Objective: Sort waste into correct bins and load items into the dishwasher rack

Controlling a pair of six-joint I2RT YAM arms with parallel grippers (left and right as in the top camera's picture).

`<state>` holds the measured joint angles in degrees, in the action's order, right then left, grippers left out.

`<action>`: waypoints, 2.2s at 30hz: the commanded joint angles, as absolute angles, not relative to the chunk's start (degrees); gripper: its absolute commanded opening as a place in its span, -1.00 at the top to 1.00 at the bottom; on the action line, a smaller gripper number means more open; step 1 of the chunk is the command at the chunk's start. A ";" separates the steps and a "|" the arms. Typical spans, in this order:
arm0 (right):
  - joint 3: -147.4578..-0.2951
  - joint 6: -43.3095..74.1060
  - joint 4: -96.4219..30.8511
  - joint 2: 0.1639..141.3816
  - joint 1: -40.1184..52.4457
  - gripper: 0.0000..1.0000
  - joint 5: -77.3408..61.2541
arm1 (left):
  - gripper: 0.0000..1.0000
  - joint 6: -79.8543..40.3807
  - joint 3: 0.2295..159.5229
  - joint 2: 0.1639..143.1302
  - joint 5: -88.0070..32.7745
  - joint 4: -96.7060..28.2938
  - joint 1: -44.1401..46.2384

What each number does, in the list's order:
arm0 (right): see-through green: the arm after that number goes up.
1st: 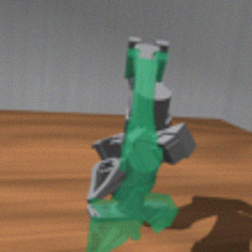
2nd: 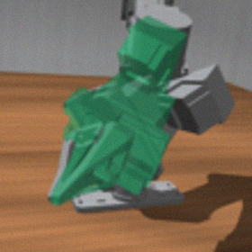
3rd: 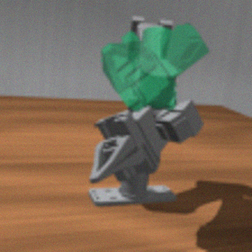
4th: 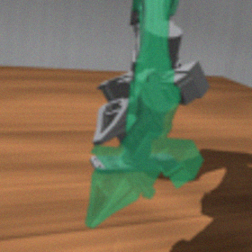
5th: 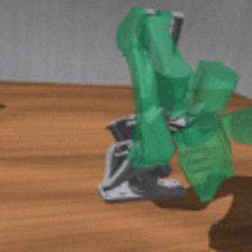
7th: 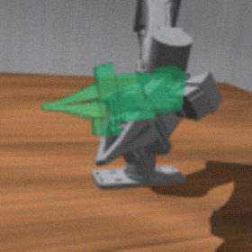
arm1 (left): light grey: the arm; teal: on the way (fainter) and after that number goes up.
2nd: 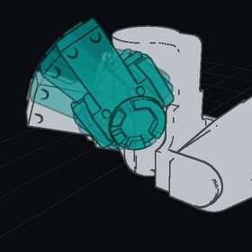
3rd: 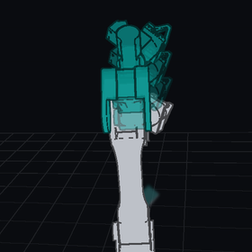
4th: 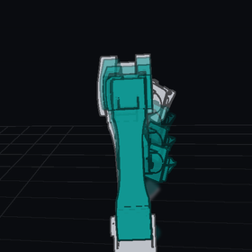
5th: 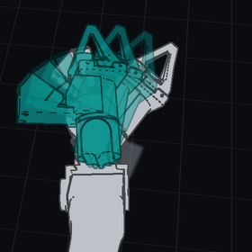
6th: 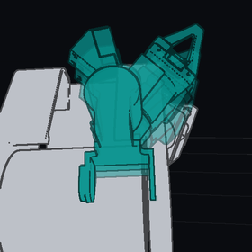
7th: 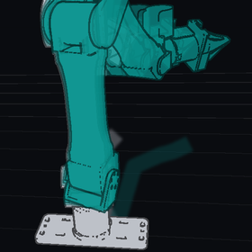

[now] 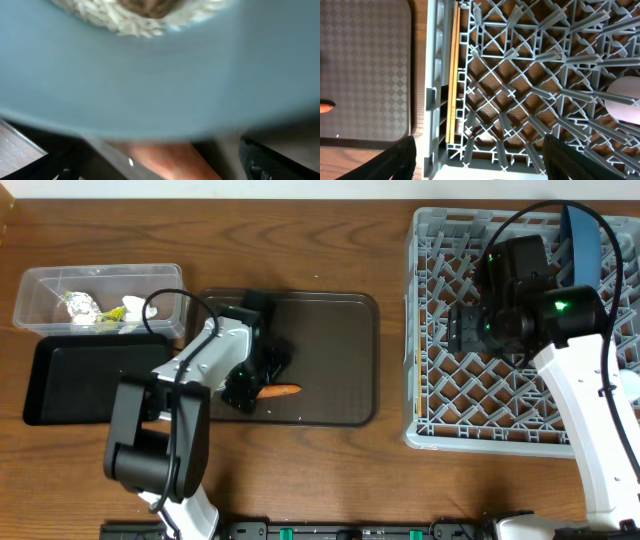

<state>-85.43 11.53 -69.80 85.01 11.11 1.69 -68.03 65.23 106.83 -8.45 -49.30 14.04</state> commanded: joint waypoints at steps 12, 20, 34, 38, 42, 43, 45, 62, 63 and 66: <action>-85.32 11.07 -70.19 84.82 10.85 -0.52 2.17 | -0.37 -62.13 63.66 109.30 -5.72 -51.77 14.17; -85.32 11.07 -70.41 84.82 10.83 -0.51 3.66 | -0.16 -61.30 63.66 109.27 -3.62 -56.21 14.17; -85.32 11.07 -70.54 84.82 10.83 -0.47 3.66 | 0.31 -59.09 63.66 109.27 -0.10 -56.51 14.15; -85.32 11.07 -70.74 84.82 10.83 -0.47 3.66 | 0.35 -58.00 63.66 108.79 1.19 -56.71 14.17; -85.32 11.05 -71.00 84.82 10.83 -0.45 3.75 | 0.53 -56.93 63.66 106.98 1.96 -56.73 14.17; -85.32 11.07 -70.98 84.82 10.83 -0.45 3.88 | 0.53 -56.53 63.66 106.34 2.22 -56.73 14.17; -85.32 11.07 -71.00 84.82 10.83 -0.45 4.23 | 0.58 -55.79 63.66 104.64 2.22 -56.82 14.17; -85.32 11.07 -71.18 84.82 10.83 -0.45 4.95 | 0.55 -50.54 63.66 85.08 5.96 -62.72 8.10; -85.32 11.07 -71.18 84.82 10.83 -0.45 4.95 | 0.54 -50.61 63.66 84.25 7.16 -62.50 6.85; -85.32 11.07 -71.31 84.82 10.83 -0.45 4.95 | 0.50 -50.59 63.66 82.04 10.68 -60.71 1.32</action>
